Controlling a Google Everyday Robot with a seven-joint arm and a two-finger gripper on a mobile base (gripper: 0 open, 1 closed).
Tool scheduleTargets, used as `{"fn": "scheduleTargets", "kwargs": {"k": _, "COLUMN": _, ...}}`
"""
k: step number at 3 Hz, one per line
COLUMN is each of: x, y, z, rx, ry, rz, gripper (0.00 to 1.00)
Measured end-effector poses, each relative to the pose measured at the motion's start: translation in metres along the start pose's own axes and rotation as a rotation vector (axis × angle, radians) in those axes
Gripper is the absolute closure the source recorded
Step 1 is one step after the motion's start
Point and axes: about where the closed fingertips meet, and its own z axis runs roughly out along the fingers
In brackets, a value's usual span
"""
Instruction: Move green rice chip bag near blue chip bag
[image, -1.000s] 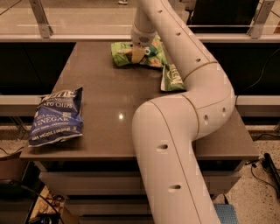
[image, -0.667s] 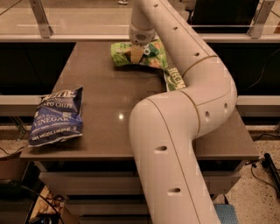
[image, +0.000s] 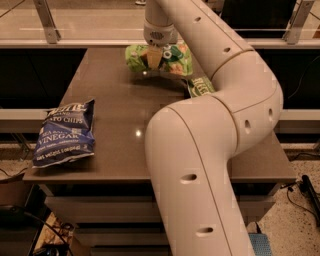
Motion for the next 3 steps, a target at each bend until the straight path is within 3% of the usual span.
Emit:
{"fn": "scheduleTargets", "kwargs": {"k": 2, "x": -0.007, "y": 0.034, "z": -0.027, "rx": 0.031, "ry": 0.02, "rz": 0.043, "gripper": 1.0}}
{"fn": "scheduleTargets", "kwargs": {"k": 3, "x": -0.004, "y": 0.057, "z": -0.042, "rx": 0.072, "ry": -0.018, "rz": 0.048, "gripper": 1.0}}
